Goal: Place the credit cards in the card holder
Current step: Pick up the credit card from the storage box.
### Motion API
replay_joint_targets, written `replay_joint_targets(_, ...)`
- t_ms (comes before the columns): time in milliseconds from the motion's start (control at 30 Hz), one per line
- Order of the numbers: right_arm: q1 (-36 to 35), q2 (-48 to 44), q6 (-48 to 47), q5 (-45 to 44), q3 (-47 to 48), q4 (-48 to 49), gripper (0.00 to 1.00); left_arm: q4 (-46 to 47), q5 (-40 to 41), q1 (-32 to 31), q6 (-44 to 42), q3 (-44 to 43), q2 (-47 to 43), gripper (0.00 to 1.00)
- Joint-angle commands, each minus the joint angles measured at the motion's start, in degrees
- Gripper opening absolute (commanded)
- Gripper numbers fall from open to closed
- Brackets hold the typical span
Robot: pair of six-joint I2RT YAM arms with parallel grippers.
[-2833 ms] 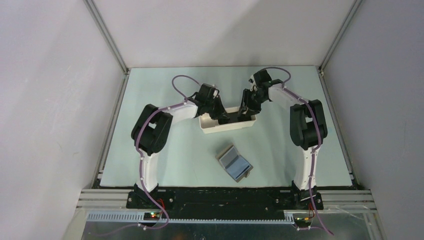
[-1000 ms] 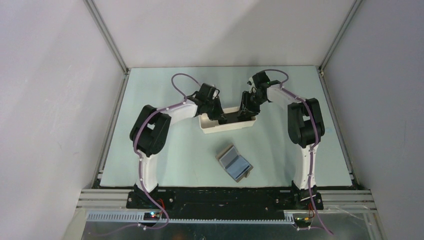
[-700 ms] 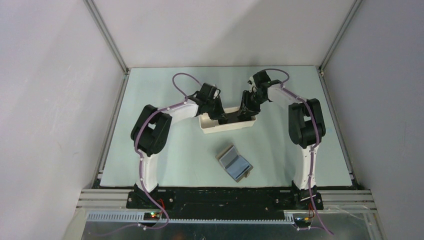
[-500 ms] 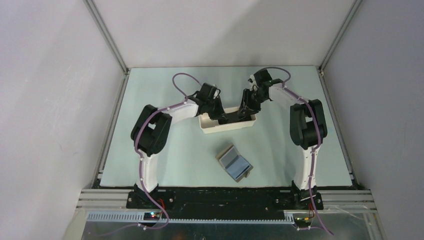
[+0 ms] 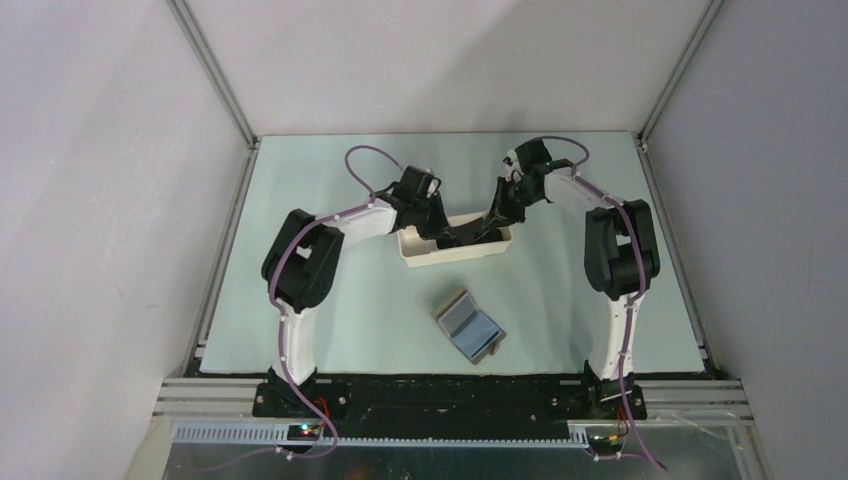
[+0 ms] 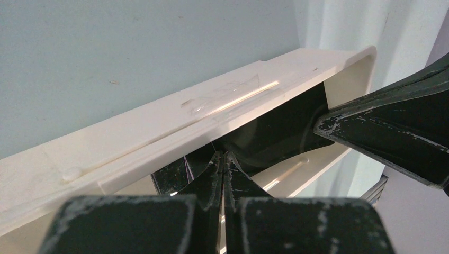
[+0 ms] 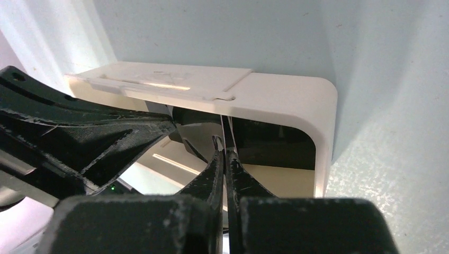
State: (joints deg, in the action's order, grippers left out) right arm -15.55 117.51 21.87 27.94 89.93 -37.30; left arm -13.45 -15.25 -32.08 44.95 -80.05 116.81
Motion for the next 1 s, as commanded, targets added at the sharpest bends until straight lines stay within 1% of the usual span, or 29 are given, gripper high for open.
replay_joint_targets(0,0.20,-3.06,2.88,3.98,-0.76,3.53,0.00,-3.58,2.60,-0.64,-2.61,0.11,2.95,0.00)
replay_joint_targets(67,0.68,-3.23,3.33,4.85,-1.24,4.04,0.00,-3.60,2.66,-0.64,-2.90,0.09,2.51,0.01)
replay_joint_targets(133,1.04,-3.89,3.80,5.53,-1.92,4.68,0.00,-3.55,2.50,-0.70,-3.35,-0.13,1.59,0.06)
replay_joint_targets(267,1.41,-5.99,3.93,6.09,-2.45,5.13,0.00,-3.57,2.37,-0.70,-4.47,-0.81,-2.26,0.32)
replay_joint_targets(367,1.56,-8.21,3.89,6.46,-2.49,5.21,0.00,-3.57,2.94,-0.63,-5.89,-1.73,-6.50,0.40)
replay_joint_targets(500,1.63,-11.34,3.54,7.46,-2.37,4.99,0.00,-3.51,5.44,-0.59,-8.51,-1.92,-16.17,0.49)
replay_joint_targets(533,1.60,-12.55,3.40,7.51,-2.39,4.81,0.00,-3.51,7.08,-0.59,-8.93,-1.20,-17.71,0.53)
replay_joint_targets(600,1.58,-14.22,2.91,7.99,-2.40,4.19,0.00,-3.49,9.00,-0.51,-10.61,0.14,-22.27,0.58)
replay_joint_targets(700,1.37,-16.42,0.93,9.33,-2.40,2.80,0.00,-3.47,9.53,-0.53,-14.52,2.37,-29.28,0.62)
replay_joint_targets(833,0.26,-20.41,-2.24,11.00,-2.80,-2.75,0.00,-3.45,4.87,-0.13,-18.40,6.95,-37.41,0.66)
replay_joint_targets(900,-0.87,-23.19,-4.36,11.96,-3.99,-5.56,0.00,-3.40,1.30,0.00,-20.49,9.66,-41.56,0.70)
replay_joint_targets(967,-2.55,-28.37,-6.29,12.33,-7.19,-7.55,0.00,-3.22,-3.86,0.09,-23.04,12.21,-45.58,0.75)
